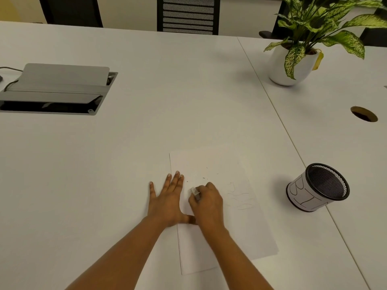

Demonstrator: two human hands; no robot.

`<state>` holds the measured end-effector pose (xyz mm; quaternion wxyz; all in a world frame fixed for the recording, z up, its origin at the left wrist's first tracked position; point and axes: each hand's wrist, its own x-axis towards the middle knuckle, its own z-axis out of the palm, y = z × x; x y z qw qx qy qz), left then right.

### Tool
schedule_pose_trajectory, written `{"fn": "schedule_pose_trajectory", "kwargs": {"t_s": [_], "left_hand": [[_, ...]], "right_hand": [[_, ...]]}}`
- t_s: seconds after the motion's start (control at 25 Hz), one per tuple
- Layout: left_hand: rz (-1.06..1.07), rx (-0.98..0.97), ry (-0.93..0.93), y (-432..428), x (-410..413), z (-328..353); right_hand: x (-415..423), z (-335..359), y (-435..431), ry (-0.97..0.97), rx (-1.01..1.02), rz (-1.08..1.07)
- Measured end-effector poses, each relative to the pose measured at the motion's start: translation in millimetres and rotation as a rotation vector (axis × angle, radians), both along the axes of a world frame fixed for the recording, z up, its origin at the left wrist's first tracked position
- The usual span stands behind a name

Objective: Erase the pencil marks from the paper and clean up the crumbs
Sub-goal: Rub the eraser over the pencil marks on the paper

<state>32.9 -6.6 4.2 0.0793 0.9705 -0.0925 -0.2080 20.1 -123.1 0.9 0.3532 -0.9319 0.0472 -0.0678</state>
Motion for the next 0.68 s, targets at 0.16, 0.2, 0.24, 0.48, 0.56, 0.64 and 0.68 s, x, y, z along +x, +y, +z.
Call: {"fn": "schedule_pose_trajectory", "kwargs": {"t_s": [0.16,0.2,0.24,0.48,0.56,0.64,0.68], "left_hand": [[-0.006,-0.003,0.01,1.1,1.1,-2.0],[-0.001,-0.002,0.013,1.4,1.1,-1.9],[0.004,-0.004,0.017,1.2,0.7,-1.2],[0.009,0.0,0.003,0.1,-0.6,-0.3],[0.0,0.007,-0.016,0.5,-1.2,-0.1],[0.007,-0.004,-0.005,0.6,-0.6,0.9],[0.008,-0.008,-0.005,0.7,-0.2,0.4]], "right_hand": [[17.8,2.1,-40.7,0.028,-0.046,-0.123],[22.8,4.1,-52.8,0.035,-0.048,-0.172],[25.2,6.3,-60.6,0.035,-0.044,-0.216],[1.5,2.5,-3.2,0.036,-0.014,-0.013],[-9.2,0.9,10.2,0.022,0.006,0.068],[-2.6,0.5,-7.7,0.005,0.004,0.02],[3.6,0.6,-22.6,0.001,-0.006,-0.022]]}}
